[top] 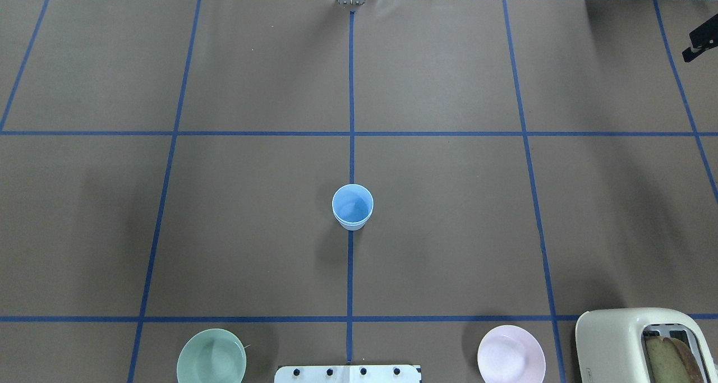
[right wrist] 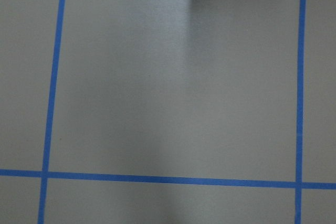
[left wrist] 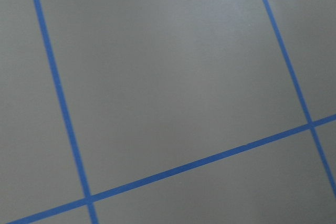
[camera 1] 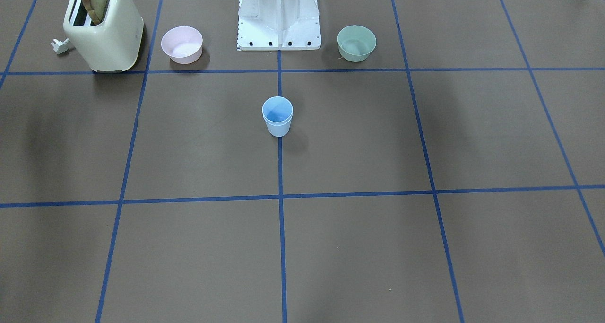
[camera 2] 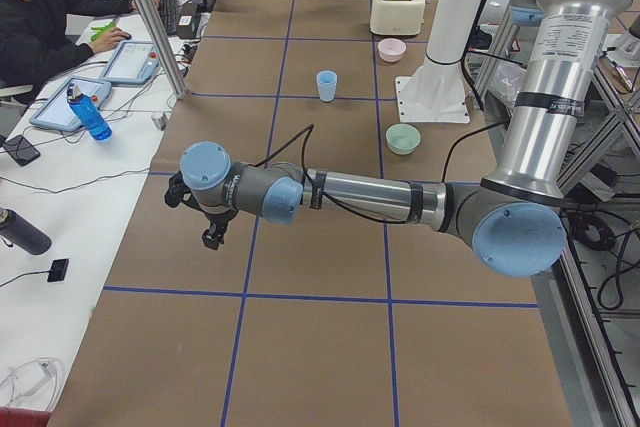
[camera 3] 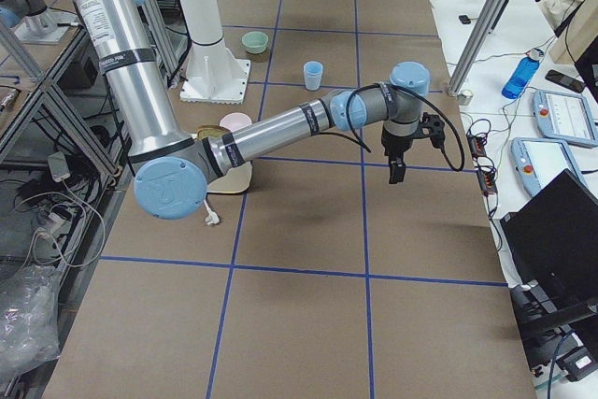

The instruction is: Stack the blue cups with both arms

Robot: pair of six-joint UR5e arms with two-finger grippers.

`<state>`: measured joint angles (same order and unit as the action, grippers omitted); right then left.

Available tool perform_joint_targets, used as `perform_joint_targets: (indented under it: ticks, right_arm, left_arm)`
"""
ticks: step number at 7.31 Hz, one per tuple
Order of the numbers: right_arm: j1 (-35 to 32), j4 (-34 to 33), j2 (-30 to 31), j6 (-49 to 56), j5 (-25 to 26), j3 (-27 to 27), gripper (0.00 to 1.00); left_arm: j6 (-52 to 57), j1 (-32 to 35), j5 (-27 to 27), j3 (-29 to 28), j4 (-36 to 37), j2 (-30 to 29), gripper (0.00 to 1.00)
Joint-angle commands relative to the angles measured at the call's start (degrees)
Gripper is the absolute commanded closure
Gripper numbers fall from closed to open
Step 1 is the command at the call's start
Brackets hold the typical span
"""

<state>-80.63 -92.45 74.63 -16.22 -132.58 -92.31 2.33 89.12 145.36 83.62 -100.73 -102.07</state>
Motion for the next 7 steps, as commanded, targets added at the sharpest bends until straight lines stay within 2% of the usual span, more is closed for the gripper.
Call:
perform_joint_targets:
  ticks: [1, 2, 4, 7]
  right_arm:
    - [-0.4, 9.7, 3.7, 0.5, 0.0, 4.2, 0.0]
    - [-0.6, 13.0, 3.5, 0.4, 0.0, 7.9, 0.0]
    - [-2.7, 16.5, 3.4, 0.5, -0.5, 7.7, 0.0]
    - [-2.7, 16.6, 3.4, 0.6, 0.6, 7.7, 0.0]
  left_arm:
    - [1.5, 1.8, 0.0, -1.2, 0.0, -0.1, 0.02]
    - [2.7, 2.0, -0.1, -1.4, 0.0, 0.0, 0.02]
    - [2.9, 2.3, -0.3, -1.6, 0.1, 0.0, 0.02]
    - [2.9, 2.4, 0.1, -1.4, 0.2, 0.5, 0.02]
